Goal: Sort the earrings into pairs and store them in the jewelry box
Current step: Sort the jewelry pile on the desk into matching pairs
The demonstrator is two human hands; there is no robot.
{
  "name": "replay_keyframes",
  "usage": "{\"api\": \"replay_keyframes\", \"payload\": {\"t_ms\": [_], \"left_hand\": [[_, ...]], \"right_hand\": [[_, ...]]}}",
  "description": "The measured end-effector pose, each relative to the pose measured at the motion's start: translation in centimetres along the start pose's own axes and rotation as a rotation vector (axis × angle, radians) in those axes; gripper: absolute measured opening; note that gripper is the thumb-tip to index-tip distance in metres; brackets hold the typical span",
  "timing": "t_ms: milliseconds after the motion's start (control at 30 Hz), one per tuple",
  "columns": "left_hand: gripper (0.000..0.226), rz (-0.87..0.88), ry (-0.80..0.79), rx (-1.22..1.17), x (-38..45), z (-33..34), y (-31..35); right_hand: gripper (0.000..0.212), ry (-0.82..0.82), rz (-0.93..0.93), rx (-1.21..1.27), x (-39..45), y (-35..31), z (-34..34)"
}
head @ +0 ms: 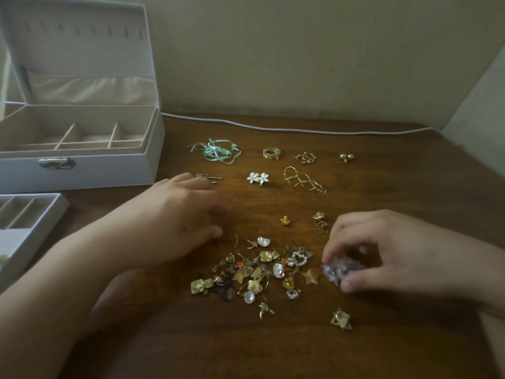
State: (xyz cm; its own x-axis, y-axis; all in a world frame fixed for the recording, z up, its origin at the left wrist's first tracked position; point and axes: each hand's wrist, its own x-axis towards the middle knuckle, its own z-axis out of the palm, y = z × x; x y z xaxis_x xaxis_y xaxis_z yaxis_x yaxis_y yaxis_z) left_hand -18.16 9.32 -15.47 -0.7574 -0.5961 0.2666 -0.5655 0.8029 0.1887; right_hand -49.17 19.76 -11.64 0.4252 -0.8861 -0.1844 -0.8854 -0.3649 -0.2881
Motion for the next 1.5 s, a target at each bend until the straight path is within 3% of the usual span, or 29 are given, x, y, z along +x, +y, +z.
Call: {"api": "replay_keyframes", "payload": {"t_ms": [167, 267, 400, 633, 733, 933, 1133, 1267, 1500], "left_hand": [[0.04, -0.001, -0.009, -0.004, 0.0, 0.2, -0.3], [0.038, 0.016, -0.004, 0.007, 0.1, 0.5, -0.7], [0.042, 0.034, 0.01, 0.013, 0.1, 0.7, -0.9], [0.042, 0.038, 0.015, -0.01, 0.1, 0.8, -0.9], [0.045, 0.033, 0.014, -0.02, 0.1, 0.9, -1.2], [0.047, 0.03, -0.015, -0.015, 0.1, 1.2, -1.7], [0.052, -0.008, -0.001, -0.034, 0.0, 1.6, -1.9], [0.061, -0.041, 0.057, -0.088, 0.0, 2.2, -1.6], [0.059, -0.03, 0.038, -0.11, 0.1, 1.9, -1.4]], "right_hand": [[0.017, 0.036, -0.026, 0.132, 0.0, 0.9, 0.5], [0.014, 0.071, -0.028, 0.313, -0.7, 1.4, -0.1], [0.013, 0.171, -0.016, 0.376, -1.3, 2.0, -0.6], [0.015, 0.461, -0.21, 0.959, -1.3, 2.1, -1.3], [0.011, 0.632, -0.066, 1.213, 0.0, 2.7, -2.4], [0.007, 0.78, 0.286, 1.041, 4.5, 7.2, -4.1], [0.008, 0.646, 0.492, 0.902, 6.9, 11.2, -3.3], [0.03, 0.572, 0.418, 0.91, 6.4, 11.5, -3.3], [0.04, 0.493, 0.327, 0.379, 5.4, 10.9, -2.5]]}}
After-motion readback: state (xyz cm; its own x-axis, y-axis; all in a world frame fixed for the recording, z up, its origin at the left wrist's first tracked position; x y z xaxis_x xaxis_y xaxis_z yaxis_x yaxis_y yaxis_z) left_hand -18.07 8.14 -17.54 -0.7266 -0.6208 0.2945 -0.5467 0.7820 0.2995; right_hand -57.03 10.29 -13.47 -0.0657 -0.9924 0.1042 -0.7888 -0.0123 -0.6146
